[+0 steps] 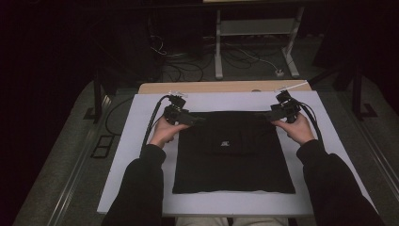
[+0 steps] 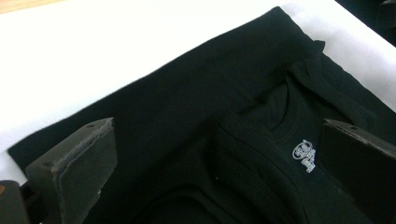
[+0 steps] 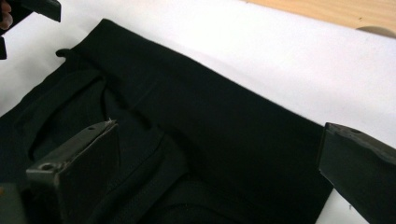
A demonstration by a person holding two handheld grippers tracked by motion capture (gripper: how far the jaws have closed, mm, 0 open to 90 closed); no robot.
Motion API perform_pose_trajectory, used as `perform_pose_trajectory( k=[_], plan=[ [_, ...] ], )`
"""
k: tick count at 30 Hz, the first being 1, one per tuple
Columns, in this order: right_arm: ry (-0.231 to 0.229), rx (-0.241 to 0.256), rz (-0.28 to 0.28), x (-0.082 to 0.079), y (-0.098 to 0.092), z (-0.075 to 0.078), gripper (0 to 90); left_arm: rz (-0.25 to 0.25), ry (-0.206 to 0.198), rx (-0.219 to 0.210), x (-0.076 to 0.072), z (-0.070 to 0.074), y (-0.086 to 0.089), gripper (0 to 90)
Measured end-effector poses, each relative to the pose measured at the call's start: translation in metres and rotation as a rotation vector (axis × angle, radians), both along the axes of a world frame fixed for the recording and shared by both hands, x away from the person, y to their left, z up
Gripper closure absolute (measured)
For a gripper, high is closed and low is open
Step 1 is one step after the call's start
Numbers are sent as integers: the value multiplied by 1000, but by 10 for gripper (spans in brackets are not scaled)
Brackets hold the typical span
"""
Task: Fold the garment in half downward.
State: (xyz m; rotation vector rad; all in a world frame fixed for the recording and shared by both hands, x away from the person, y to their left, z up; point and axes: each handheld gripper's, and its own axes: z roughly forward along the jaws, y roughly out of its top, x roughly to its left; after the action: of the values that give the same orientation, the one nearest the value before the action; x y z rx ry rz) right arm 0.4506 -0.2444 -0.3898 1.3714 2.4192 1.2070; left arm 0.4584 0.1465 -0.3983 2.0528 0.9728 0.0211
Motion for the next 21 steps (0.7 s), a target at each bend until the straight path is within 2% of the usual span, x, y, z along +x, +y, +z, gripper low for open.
perform_pose_trajectory(
  k=[5,11,21],
  plan=[
    [13,-2,3,-1,1,-6,0,-22,10,6,0,-4,-2,0],
    [24,-1,6,-2,1,-11,0,-29,17,-20,-2,-8,-7,0],
    [46,-6,28,-3,7,-22,0,-60,31,-7,-1,-16,-10,0]
  ],
)
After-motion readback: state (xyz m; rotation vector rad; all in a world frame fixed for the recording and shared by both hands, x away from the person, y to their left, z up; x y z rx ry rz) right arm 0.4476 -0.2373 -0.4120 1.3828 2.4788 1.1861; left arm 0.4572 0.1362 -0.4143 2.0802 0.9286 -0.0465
